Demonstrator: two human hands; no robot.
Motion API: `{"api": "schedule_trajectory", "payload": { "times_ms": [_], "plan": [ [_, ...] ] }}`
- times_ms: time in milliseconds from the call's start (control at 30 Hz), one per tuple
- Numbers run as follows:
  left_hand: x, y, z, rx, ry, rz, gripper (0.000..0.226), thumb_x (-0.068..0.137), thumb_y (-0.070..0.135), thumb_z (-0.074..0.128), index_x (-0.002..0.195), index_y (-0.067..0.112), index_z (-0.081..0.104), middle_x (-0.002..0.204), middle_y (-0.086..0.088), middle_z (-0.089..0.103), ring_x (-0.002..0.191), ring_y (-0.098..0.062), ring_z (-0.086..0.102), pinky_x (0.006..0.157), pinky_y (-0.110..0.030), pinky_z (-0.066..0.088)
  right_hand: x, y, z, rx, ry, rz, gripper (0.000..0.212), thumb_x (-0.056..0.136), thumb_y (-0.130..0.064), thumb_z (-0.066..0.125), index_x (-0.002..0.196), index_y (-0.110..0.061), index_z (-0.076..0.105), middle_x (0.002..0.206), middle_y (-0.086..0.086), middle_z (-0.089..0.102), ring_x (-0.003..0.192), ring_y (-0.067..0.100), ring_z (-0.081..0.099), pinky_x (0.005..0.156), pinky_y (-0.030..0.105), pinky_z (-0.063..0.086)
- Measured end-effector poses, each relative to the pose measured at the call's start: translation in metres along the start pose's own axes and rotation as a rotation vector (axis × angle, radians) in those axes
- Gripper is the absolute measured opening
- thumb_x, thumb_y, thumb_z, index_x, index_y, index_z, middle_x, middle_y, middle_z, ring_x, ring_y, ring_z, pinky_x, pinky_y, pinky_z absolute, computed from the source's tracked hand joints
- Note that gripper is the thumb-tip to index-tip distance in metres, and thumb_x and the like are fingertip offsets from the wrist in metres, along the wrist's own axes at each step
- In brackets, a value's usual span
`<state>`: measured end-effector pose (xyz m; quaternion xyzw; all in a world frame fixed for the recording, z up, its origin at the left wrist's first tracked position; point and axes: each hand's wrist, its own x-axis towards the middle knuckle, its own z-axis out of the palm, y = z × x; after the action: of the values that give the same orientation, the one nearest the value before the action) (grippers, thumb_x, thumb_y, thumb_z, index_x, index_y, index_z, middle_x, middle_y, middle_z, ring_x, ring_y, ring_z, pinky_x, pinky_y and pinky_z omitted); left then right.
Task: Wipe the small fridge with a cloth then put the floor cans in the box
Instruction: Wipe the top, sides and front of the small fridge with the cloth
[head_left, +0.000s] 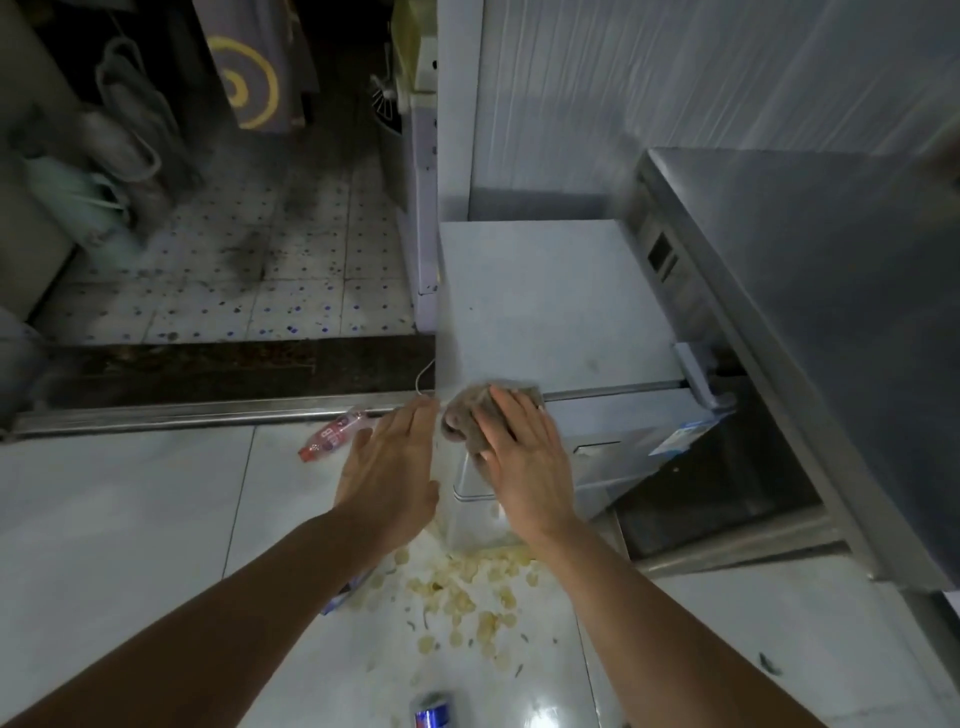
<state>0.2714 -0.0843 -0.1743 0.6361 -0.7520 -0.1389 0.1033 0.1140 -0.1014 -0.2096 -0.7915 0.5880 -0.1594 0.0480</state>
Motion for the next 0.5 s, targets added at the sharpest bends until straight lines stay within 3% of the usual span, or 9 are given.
{"api": "schedule_trajectory", "payload": {
  "times_ms": [267,433,500],
  "plan": [
    [0.027,0.052,0.044,0.062,0.112,-0.020,0.081,0.074,0.007,0.067,0.143,0.019,0.026,0.150,0.000,0.030,0.139,-0.017,0.025,0.112,-0.041,0.021,-0.023,0.120,-0.026,-0.171,0.074,0.012,0.062,0.074,-0.017,0.075,0.131,-0.009,0.052,0.140,0.013,0.049,0.131,0.032,0.044,0.108,0.051,0.030],
    [0.039,0.086,0.067,0.094,0.113,-0.010,0.075,0.073,0.005,0.065,0.139,0.020,0.033,0.150,0.001,0.029,0.137,-0.019,0.025,0.111,-0.038,0.023,-0.030,0.177,-0.043,-0.257,0.027,0.142,0.068,0.082,-0.014,0.067,0.143,-0.013,0.036,0.153,0.008,0.030,0.143,0.027,0.020,0.115,0.047,0.009],
    [0.037,0.091,0.072,0.119,0.107,-0.033,0.078,0.073,0.005,0.066,0.141,0.021,0.032,0.153,0.000,0.023,0.140,-0.021,0.018,0.113,-0.040,0.018,-0.030,0.180,-0.040,-0.221,0.067,0.159,0.065,0.082,-0.006,0.065,0.141,-0.010,0.038,0.152,0.009,0.031,0.143,0.029,0.020,0.116,0.048,0.012]
  ]
}}
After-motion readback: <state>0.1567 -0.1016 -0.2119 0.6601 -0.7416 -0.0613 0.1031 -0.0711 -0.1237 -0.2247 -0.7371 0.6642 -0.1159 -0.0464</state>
